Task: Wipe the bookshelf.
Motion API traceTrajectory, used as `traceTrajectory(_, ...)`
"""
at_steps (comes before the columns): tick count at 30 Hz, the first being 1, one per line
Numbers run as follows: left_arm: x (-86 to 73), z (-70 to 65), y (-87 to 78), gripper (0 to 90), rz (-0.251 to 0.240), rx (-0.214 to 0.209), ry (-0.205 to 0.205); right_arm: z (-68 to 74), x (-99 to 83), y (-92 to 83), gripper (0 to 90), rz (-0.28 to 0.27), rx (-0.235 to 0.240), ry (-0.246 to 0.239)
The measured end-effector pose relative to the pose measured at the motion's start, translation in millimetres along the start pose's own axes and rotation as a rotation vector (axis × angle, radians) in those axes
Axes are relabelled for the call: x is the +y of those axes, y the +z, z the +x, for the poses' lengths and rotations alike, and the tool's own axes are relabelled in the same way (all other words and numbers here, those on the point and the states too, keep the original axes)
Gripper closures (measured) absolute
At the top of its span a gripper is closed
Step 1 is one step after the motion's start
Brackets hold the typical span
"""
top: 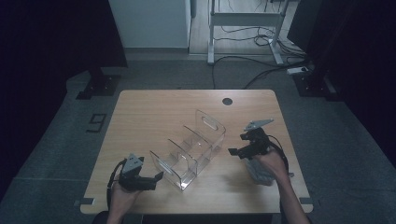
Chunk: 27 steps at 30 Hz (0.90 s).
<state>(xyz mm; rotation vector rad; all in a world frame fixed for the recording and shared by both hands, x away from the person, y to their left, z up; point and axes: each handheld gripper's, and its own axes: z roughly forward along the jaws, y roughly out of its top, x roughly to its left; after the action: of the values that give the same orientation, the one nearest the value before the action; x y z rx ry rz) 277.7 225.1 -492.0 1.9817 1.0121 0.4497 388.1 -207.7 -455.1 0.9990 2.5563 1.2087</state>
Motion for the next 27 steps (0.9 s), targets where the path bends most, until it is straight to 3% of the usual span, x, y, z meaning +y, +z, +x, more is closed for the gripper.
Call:
traceTrajectory(8,-2.3,-1.4,6.1,0.0,0.026,0.003,-0.008,3.0,14.7,24.4,11.0,0.021,0.044,-0.046)
traceTrajectory(11,-2.2,-2.5,9.4,0.0,0.034,0.015,-0.009,0.4,18.3,31.3,11.0,0.010,0.064,-0.042)
traceTrajectory(18,-1.4,-0.1,17.4,0.0,0.059,0.015,-0.005,-0.9,24.0,44.3,11.5,-0.006,0.161,-0.047)
traceTrajectory(20,-1.3,2.6,18.1,0.0,0.066,0.023,-0.004,2.7,25.0,45.1,12.1,0.003,0.133,-0.074)
traceTrajectory(23,-1.1,7.3,18.7,0.0,0.067,0.032,-0.016,7.1,25.8,44.2,12.2,0.016,0.116,-0.071)
traceTrajectory(27,-1.4,14.0,19.6,0.0,0.066,0.057,-0.034,11.6,24.4,43.4,12.4,0.035,0.127,-0.075)
